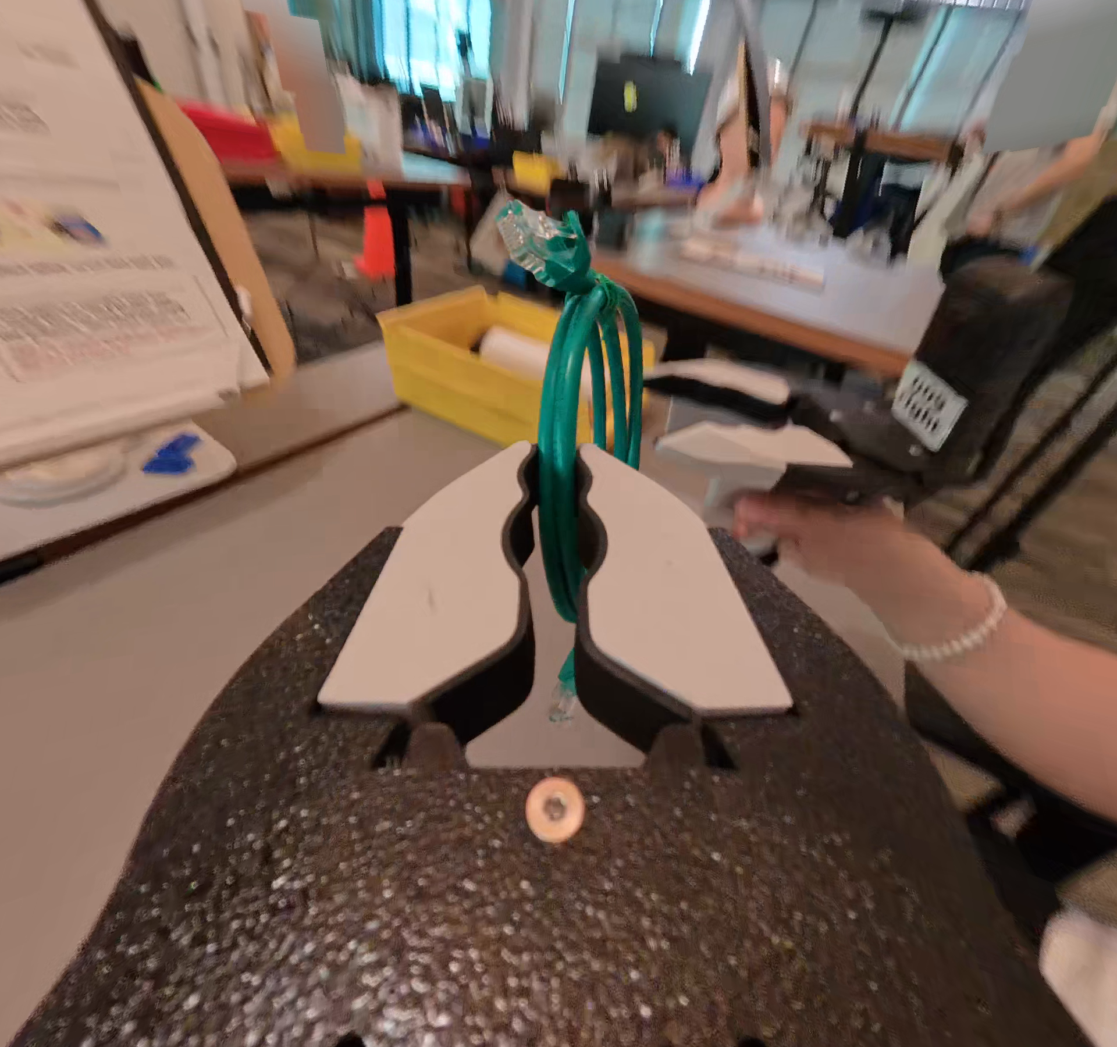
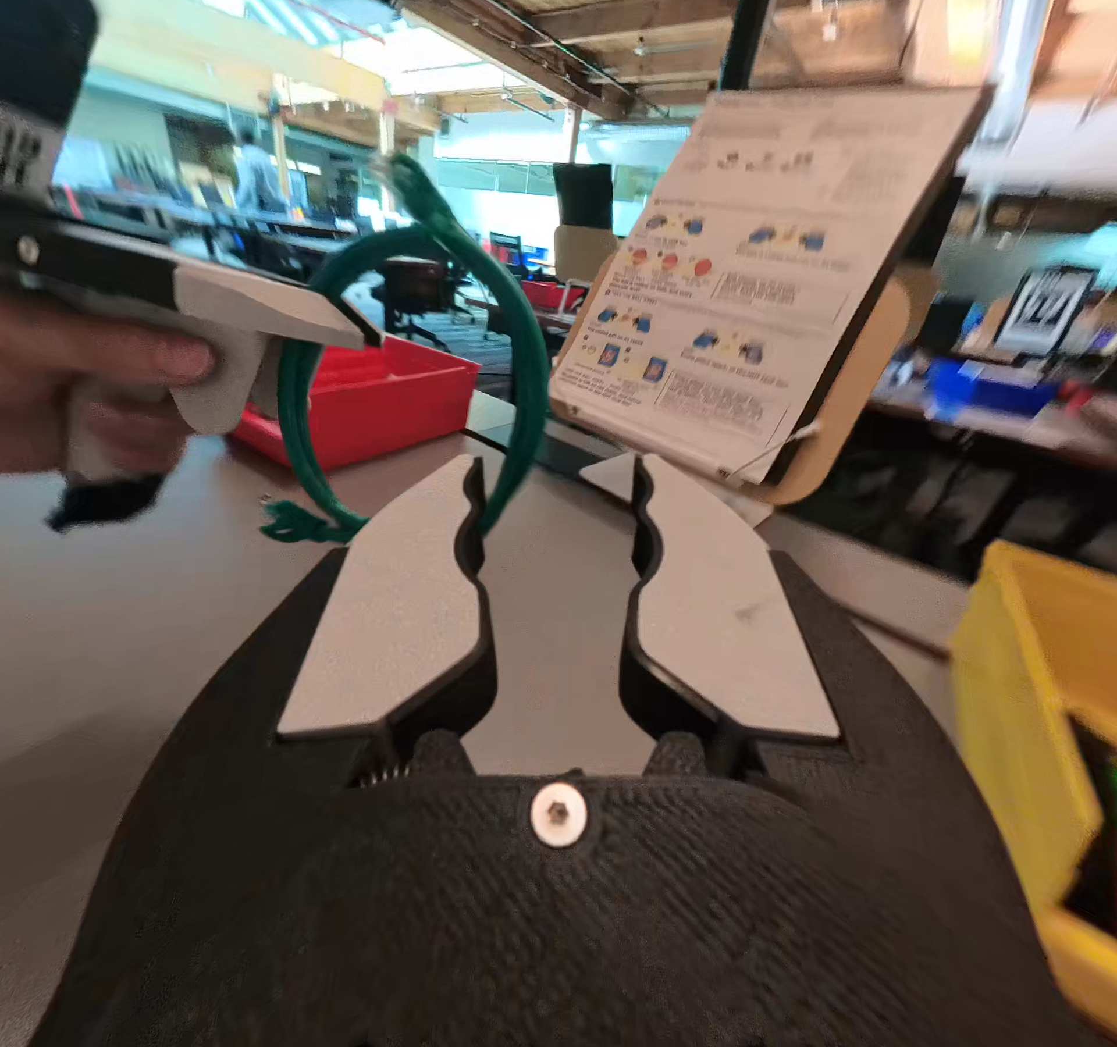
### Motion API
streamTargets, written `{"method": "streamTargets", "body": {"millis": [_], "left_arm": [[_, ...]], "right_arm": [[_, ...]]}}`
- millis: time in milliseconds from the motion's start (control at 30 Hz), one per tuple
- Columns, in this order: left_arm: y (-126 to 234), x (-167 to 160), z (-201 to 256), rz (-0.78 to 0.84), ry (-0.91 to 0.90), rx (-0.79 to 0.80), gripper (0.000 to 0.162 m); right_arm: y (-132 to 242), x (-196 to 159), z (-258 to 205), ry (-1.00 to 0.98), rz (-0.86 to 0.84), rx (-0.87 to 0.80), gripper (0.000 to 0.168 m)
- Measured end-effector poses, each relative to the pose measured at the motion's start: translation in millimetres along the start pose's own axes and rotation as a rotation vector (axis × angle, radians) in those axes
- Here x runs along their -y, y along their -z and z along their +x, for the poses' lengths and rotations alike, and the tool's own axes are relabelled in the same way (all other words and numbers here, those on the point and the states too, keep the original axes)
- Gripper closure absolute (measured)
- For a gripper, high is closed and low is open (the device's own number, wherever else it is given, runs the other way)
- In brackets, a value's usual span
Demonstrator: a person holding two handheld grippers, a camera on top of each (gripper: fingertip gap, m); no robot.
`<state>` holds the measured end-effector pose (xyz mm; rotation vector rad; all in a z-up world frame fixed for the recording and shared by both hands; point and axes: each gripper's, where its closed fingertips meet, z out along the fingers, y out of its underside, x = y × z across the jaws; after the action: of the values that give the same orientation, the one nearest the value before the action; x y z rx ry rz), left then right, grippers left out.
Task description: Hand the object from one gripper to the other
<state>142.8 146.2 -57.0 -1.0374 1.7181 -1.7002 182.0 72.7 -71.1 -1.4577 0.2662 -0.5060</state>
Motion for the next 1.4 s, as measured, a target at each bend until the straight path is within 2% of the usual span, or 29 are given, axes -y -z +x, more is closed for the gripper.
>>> {"method": "streamTargets", "body": {"millis": [33, 100, 233, 367, 467, 500, 567, 700, 867, 1000, 1100, 1133, 1167, 1233, 1300, 1400], "left_arm": [[4, 10, -4, 0.085, 0.000, 0.010, 0.153], [12, 26, -3, 0.236, -0.013, 0.003, 0.154], [14, 34, 9, 0.400, -0.086, 0.027, 0.154], [10, 28, 23, 0.484, -0.189, 0.088, 0.154], [4, 21, 33, 0.502, -0.215, 0.088, 0.156], [2, 19, 33, 0.496, -0.219, 0.103, 0.156], [-3, 15, 32, 0.462, -0.240, 0.123, 0.157], [-6, 7, 29, 0.373, -0.276, 0.139, 0.157], [-14, -15, 30, 0.236, -0.294, 0.110, 0.156], [-18, -30, 30, 0.168, -0.256, 0.066, 0.145], [-14, -35, 24, 0.140, -0.218, 0.086, 0.117], [-11, -35, 19, 0.135, -0.218, 0.124, 0.105], [-6, -32, 13, 0.133, -0.233, 0.172, 0.100], [6, -21, 8, 0.141, -0.322, 0.259, 0.098], [10, -9, 14, 0.106, -0.463, 0.289, 0.105], [-1, -13, 26, -0.089, -0.617, 0.241, 0.110]], "right_arm": [[-1, -4, 4, -0.122, -0.006, 0.005, 0.117], [-7, -11, -1, -0.363, 0.001, 0.059, 0.106], [-21, -11, -49, -0.768, 0.046, 0.293, 0.109], [-23, -7, -64, -0.882, 0.119, 0.275, 0.127], [-21, -7, -58, -0.947, 0.159, 0.251, 0.159], [-22, -11, -56, -0.952, 0.153, 0.227, 0.162], [-25, -22, -53, -0.910, 0.091, 0.181, 0.165], [-23, -22, -44, -0.766, 0.048, 0.218, 0.166], [-16, -19, -22, -0.499, -0.012, 0.123, 0.166], [-10, -20, -7, -0.307, -0.077, 0.051, 0.166], [-5, -24, 10, -0.191, -0.132, -0.021, 0.166], [-2, -25, 16, -0.158, -0.155, -0.040, 0.166], [0, -27, 21, -0.124, -0.178, -0.053, 0.166], [5, -28, 31, -0.045, -0.211, -0.091, 0.166], [6, -30, 32, 0.040, -0.249, -0.100, 0.166], [3, -35, 23, 0.146, -0.292, -0.088, 0.166]]}}
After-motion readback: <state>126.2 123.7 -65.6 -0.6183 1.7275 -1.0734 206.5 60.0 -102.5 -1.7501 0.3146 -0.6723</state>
